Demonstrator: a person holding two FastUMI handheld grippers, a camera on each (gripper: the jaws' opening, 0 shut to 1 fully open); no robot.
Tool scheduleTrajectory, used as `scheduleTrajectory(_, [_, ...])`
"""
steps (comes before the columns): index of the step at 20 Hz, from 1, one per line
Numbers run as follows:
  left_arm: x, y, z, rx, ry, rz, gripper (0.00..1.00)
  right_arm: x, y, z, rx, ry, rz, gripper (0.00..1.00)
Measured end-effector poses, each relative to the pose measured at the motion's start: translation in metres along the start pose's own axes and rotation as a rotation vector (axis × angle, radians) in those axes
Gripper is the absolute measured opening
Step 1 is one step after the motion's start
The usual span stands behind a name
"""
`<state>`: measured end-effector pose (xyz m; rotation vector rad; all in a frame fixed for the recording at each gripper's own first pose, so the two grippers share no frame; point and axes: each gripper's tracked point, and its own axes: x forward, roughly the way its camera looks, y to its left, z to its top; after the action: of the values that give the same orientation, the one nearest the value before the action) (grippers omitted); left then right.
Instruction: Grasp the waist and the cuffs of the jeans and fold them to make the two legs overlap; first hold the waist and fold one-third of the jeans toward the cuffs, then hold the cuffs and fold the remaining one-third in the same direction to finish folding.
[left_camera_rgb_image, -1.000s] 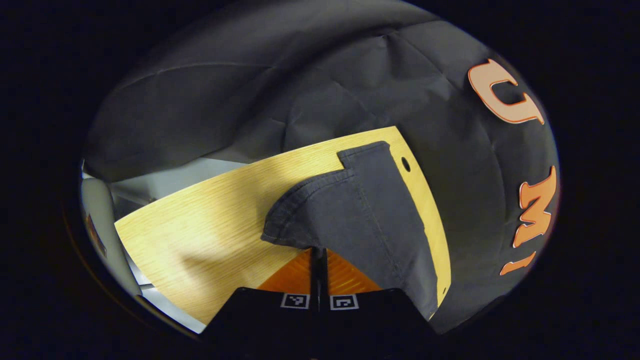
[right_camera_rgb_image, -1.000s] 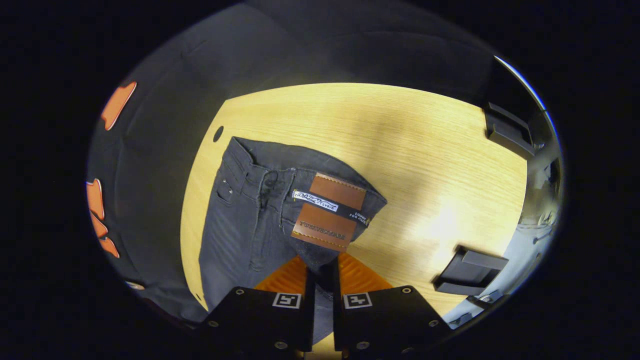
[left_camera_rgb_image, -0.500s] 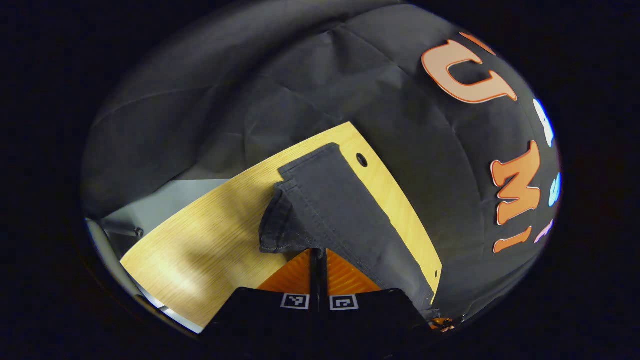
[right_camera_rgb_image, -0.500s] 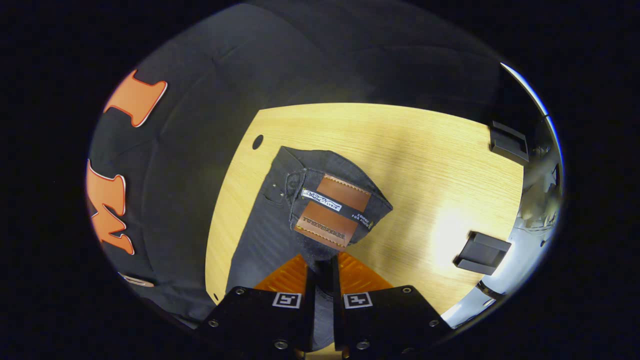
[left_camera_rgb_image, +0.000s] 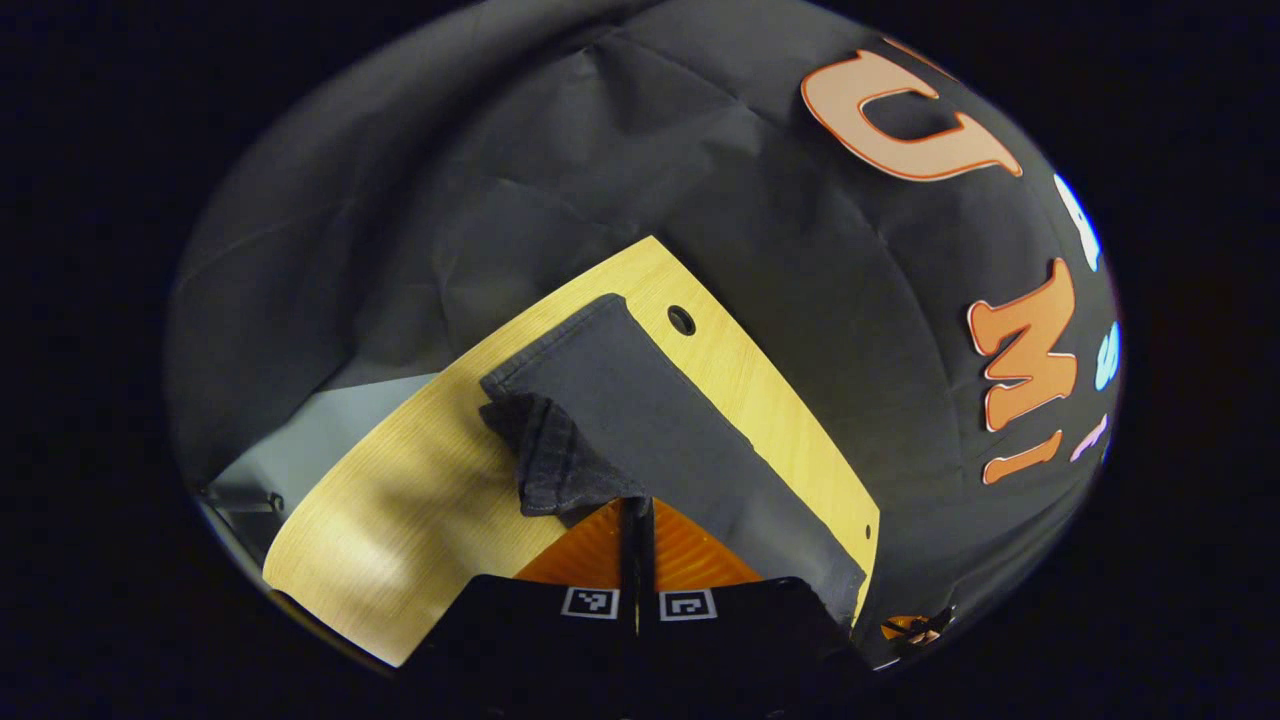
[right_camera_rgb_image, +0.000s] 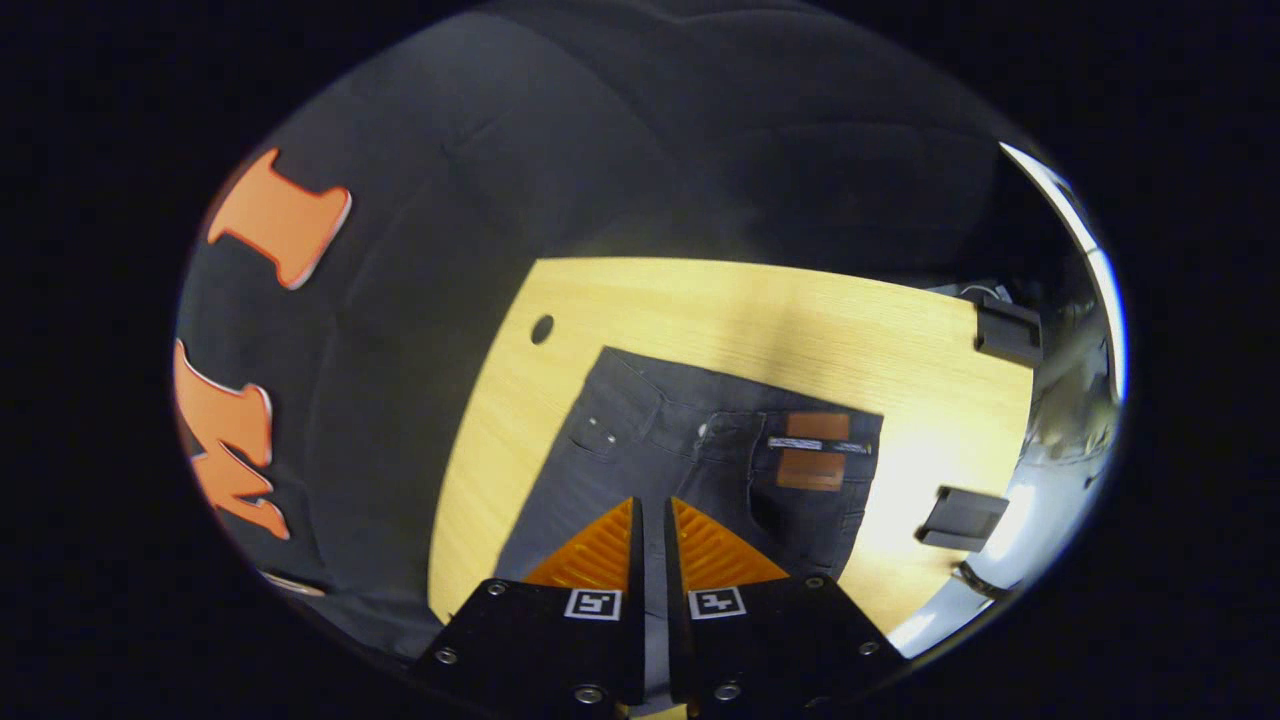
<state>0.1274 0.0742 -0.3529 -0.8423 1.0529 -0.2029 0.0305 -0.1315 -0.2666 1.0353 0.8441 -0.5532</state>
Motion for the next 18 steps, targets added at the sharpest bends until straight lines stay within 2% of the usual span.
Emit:
scheduleTrajectory(4, [0.008,0.002,-0.001,0.015,-0.006,0.054,0.0,0.026,-0.062,-0.007,-0.045,0.074,-0.161,0.1])
scheduleTrajectory(7, [0.01,0.007,-0.002,-0.005,-0.006,0.081,0.01,0.04,-0.074,-0.015,0.062,0.136,-0.158,0.1])
scheduleTrajectory(9, [0.009,0.009,-0.002,-0.012,-0.007,0.1,0.0,0.04,-0.085,-0.019,0.082,0.152,-0.179,0.11])
scheduleTrajectory(10, [0.009,0.01,-0.005,-0.015,-0.005,0.108,0.0,0.039,-0.095,-0.017,0.026,0.134,-0.214,0.11])
scheduleTrajectory(11, [0.009,0.011,-0.006,-0.018,-0.005,0.112,0.01,0.025,-0.087,0.0,-0.005,0.105,-0.211,0.11])
scheduleTrajectory(12, [0.01,0.012,-0.006,-0.023,-0.005,0.113,0.01,0.022,-0.095,0.004,0.007,0.047,-0.219,0.06])
scheduleTrajectory(13, [0.009,0.014,-0.006,-0.026,-0.006,0.113,0.01,0.04,-0.1,0.012,0.006,-0.004,-0.23,0.01])
scheduleTrajectory(16, [0.01,0.018,-0.008,-0.03,-0.002,0.117,0.01,0.014,-0.095,-0.008,0.025,0.114,-0.226,0.01])
scheduleTrajectory(17, [0.01,0.02,-0.008,-0.033,-0.001,0.12,0.01,0.031,-0.103,-0.012,0.005,0.129,-0.229,0.3])
scheduleTrajectory(18, [0.011,0.022,-0.009,-0.038,0.0,0.123,0.01,0.029,-0.105,-0.011,-0.007,0.126,-0.239,0.37])
